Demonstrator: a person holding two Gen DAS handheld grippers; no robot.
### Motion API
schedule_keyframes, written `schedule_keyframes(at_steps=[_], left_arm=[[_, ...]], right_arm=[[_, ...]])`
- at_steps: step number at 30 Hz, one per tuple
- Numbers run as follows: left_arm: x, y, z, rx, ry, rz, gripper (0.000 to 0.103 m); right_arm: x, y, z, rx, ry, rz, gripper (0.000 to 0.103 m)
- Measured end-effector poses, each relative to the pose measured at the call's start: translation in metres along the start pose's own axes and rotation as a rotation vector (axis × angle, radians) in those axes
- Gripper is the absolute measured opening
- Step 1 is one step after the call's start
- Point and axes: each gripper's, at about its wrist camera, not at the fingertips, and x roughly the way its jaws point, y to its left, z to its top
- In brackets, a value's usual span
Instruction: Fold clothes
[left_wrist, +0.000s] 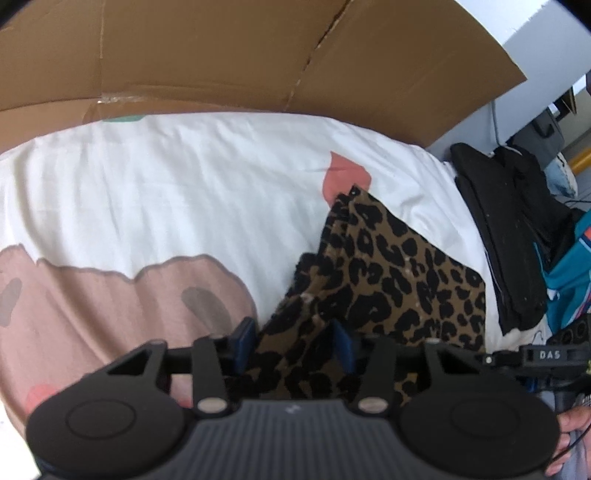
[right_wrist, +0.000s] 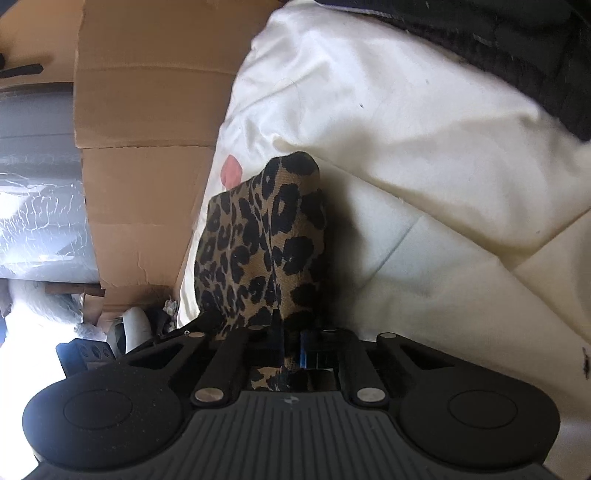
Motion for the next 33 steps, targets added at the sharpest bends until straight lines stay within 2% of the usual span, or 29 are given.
schedule_keyframes(at_steps=[10,15,23,26,27,28,29,33], left_arm=[[0.002,0.005,-0.007,-0.125,0.042,-0.069,0.033],[0.0,0.003,-0.01,-0.143,0.048,-0.089,0.031],[-0.007,0.002,-0.006,-0.135,0.038,-0.102,0.026],[-0.007,-0.003,-0.002,-0.113,0.039,-0.075,0.035],[-0.007,-0.004,0.0,-0.114,0.034,-0.072,0.044],[-0.007,-0.004,0.001,-0.12,0.031,-0.076,0.053],[-0.006,-0.004,0.002,-0.126,0.029,-0.079,0.055],[0.0,-0.007,0.006,-0.102,0.029,-0.052,0.063]], right_arm=[[-0.017,0.019,0.025,-0.074,-0.044,-0.039,0.004],[-0.018,0.024,0.041,-0.115,-0.044,-0.07,0.004],[-0.013,0.028,0.047,-0.146,-0.034,-0.09,0.006],[-0.014,0.03,0.046,-0.178,-0.019,-0.101,0.017],[-0.014,0.029,0.045,-0.178,-0.015,-0.101,0.03],[-0.016,0.027,0.043,-0.176,-0.014,-0.104,0.037],[-0.017,0.025,0.042,-0.173,-0.013,-0.108,0.042],[-0.018,0.012,0.035,-0.141,0.006,-0.105,0.041]])
